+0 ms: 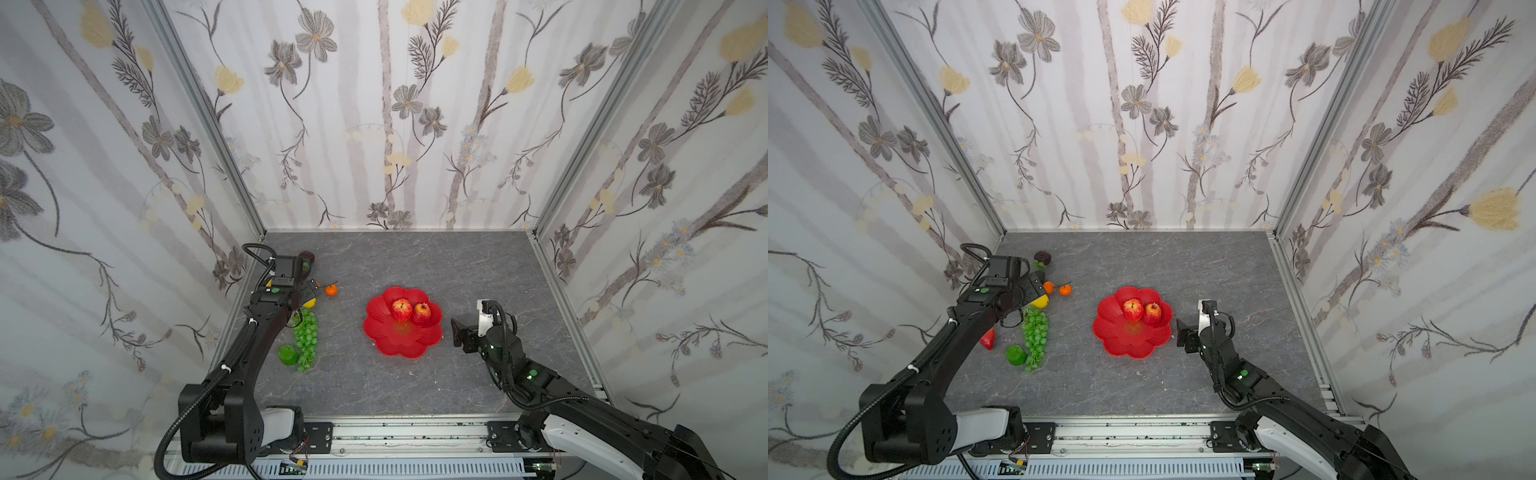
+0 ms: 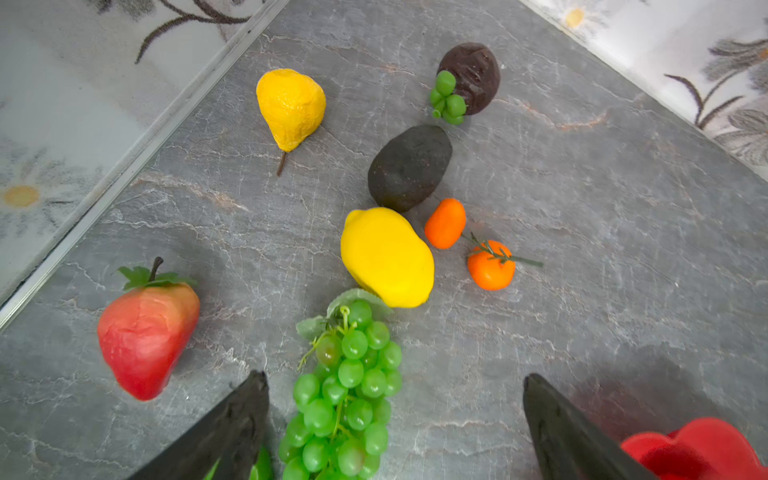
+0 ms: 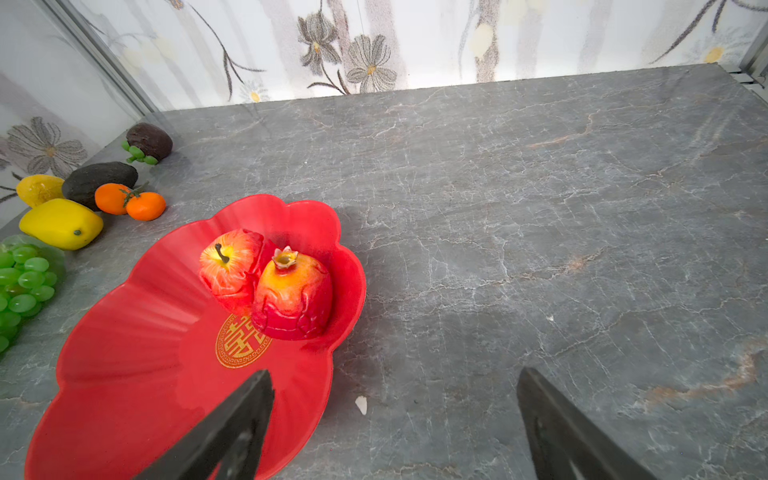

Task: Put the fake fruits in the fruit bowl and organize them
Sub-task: 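Lower the left gripper over the yellow lemon and close on it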

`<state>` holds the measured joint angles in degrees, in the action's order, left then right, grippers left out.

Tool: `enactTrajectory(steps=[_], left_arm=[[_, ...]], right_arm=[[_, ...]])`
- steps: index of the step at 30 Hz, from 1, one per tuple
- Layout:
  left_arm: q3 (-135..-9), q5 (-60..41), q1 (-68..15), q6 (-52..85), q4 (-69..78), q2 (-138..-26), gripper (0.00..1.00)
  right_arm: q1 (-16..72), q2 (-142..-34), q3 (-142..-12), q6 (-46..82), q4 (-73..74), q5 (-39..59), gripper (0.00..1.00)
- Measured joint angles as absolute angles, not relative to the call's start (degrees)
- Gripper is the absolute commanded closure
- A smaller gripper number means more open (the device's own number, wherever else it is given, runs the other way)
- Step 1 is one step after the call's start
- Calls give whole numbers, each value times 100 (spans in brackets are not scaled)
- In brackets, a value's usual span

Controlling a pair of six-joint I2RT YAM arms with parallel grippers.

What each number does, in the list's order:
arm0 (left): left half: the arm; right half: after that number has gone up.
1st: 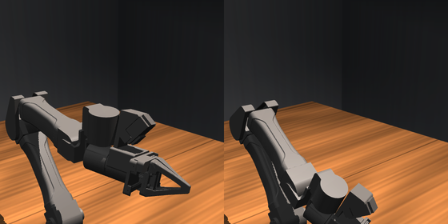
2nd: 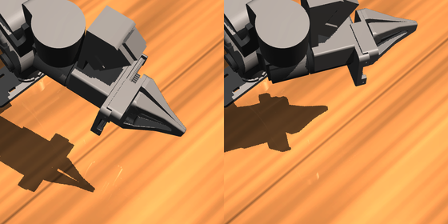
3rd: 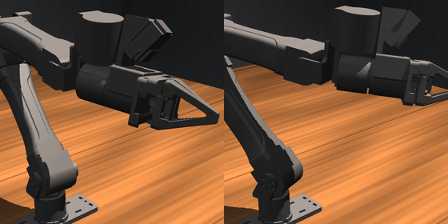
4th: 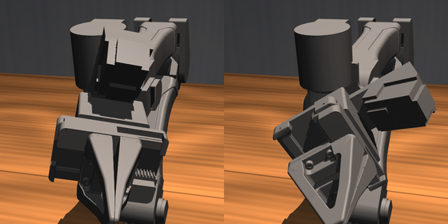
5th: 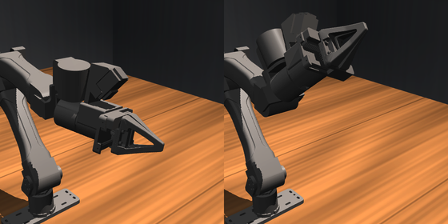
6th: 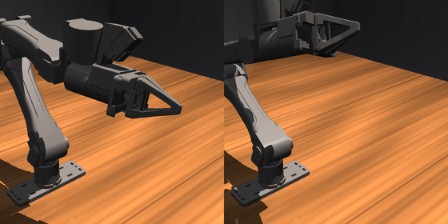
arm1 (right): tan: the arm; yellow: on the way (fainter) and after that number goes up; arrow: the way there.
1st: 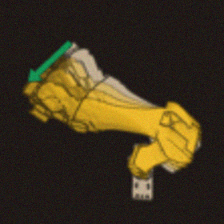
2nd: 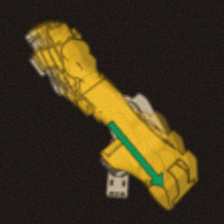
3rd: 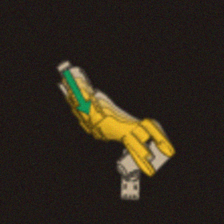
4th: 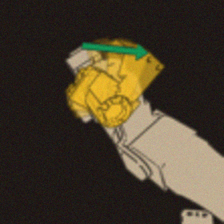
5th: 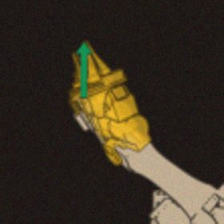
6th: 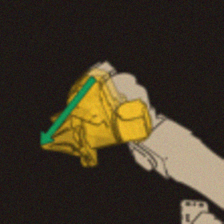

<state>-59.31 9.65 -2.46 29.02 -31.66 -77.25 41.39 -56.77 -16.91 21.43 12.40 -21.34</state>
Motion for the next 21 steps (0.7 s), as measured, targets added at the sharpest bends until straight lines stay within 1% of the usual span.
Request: enactTrajectory(steps=[3, 7, 11, 17, 21], left_arm=[[-6233, 950, -123, 2893, -3284, -8259, 9], [-6565, 886, -67, 2875, -3332, -8938, 14], [-6906, 854, -30, 2849, -3428, -9507, 15], [-7216, 742, -21, 2851, -3487, -10071, 24], [-7393, 685, -16, 2858, -3505, -10361, 25]], right_arm=[[4130, -5787, -1682, 2143, 1389, -2130, 8], [4130, -5933, -1688, 2143, 1481, -2071, 8], [4128, -6064, -1737, 2143, 1559, -1959, 8], [4128, -6222, -1796, 2161, 1562, -1855, 9], [4128, -6326, -1848, 2161, 1562, -1835, 9]])
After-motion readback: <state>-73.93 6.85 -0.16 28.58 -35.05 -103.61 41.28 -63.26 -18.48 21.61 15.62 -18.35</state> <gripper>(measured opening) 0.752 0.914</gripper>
